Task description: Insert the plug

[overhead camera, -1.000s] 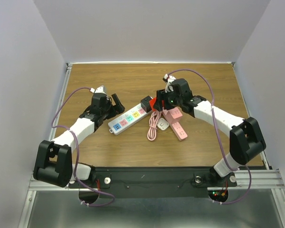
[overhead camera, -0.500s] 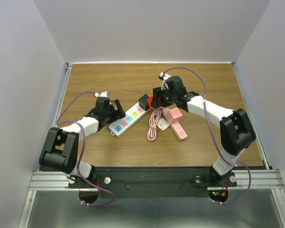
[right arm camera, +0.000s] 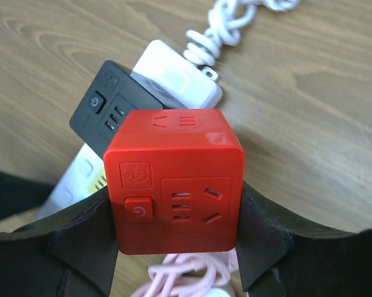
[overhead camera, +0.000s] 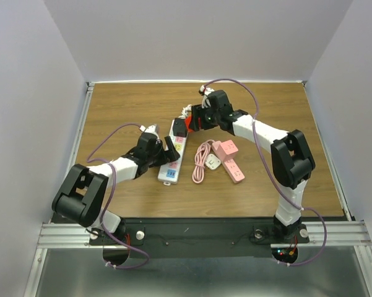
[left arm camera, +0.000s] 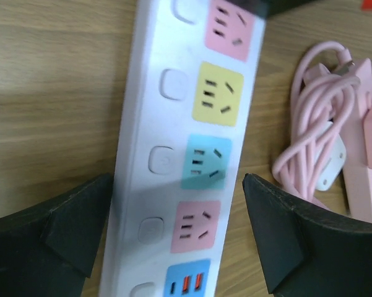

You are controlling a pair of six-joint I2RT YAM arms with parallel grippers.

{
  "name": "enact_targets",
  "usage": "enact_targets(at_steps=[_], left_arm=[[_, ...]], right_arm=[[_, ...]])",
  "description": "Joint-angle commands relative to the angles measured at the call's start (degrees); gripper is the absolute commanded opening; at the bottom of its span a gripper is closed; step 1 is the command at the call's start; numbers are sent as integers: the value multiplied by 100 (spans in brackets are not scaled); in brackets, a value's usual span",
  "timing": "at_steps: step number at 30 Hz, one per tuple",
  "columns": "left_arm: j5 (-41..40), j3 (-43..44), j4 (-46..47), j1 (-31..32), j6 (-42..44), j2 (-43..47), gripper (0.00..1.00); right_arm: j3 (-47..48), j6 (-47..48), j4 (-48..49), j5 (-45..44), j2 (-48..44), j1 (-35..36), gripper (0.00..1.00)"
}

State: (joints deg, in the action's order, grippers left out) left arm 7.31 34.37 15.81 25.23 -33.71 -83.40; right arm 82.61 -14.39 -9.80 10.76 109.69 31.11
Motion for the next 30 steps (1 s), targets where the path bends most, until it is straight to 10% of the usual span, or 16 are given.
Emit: enact_targets(at_steps=[1,15,30], left_arm=[[236,-80,440,446,-390,-54,98],[-623,597,-6,852,-268,-152,98],[-530,526,194,-88,5,44,94]], right_arm=[[606,-2,277,48,272,17,0],[547,103,6,-381,-226,9,0],[317,-327,-1981,347,-932,219,0]])
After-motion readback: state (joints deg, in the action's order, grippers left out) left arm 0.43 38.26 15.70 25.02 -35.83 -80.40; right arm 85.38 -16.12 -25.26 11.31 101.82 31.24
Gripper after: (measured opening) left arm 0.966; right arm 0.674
